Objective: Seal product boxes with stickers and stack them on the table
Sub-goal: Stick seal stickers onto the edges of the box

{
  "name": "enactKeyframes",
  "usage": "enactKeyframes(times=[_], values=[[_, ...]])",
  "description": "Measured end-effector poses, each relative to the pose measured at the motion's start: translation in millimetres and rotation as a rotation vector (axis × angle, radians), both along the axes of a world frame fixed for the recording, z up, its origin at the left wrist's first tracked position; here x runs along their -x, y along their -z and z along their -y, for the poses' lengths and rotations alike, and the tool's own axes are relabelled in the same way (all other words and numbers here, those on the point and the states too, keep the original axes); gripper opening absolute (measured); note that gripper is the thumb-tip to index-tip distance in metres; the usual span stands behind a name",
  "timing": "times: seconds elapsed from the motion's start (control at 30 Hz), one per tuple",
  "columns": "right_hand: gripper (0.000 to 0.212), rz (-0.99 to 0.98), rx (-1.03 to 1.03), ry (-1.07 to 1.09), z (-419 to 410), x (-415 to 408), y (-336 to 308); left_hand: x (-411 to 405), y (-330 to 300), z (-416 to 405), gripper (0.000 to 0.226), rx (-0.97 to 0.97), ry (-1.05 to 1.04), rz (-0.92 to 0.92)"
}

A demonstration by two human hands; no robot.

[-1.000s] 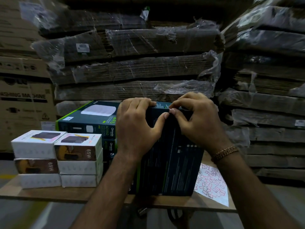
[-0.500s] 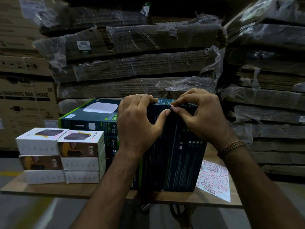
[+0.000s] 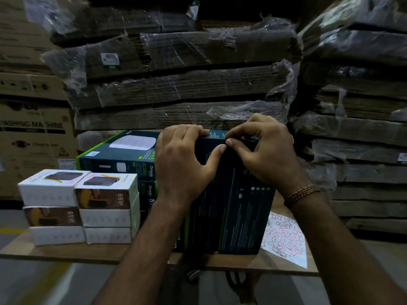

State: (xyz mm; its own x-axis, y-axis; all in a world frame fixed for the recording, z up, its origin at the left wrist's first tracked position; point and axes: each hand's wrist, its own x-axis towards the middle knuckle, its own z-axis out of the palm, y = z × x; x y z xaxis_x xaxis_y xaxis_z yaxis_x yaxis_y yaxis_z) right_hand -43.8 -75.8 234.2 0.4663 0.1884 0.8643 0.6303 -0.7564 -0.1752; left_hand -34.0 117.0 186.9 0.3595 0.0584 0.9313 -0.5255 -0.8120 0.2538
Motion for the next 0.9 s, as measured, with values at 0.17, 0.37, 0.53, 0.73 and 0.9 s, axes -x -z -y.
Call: enactKeyframes(times=[0.17, 0.37, 0.53, 0.73, 0.9], values=[[0.022, -0.074, 0.094, 0.037, 2, 1, -3, 0, 0, -1, 0.044, -0.006, 0.001, -0.005], [0.008, -0.031, -0.086, -0.057, 0, -2, -2, 4, 0, -1, 0.045, -0.005, -0.001, 0.001], [0.007, -0.021, -0.001, 0.003, -3, -2, -3, 2, 1, -1, 0.046, -0.005, -0.009, -0.008], [0.013, -0.07, 0.063, 0.008, 0, 3, -4, 2, 1, -1, 0.046, -0.004, -0.001, -0.015], [0.008, -0.094, -0.079, -0.073, 3, 4, -7, 8, -1, -2, 0.047, -0.013, 0.0, -0.016]])
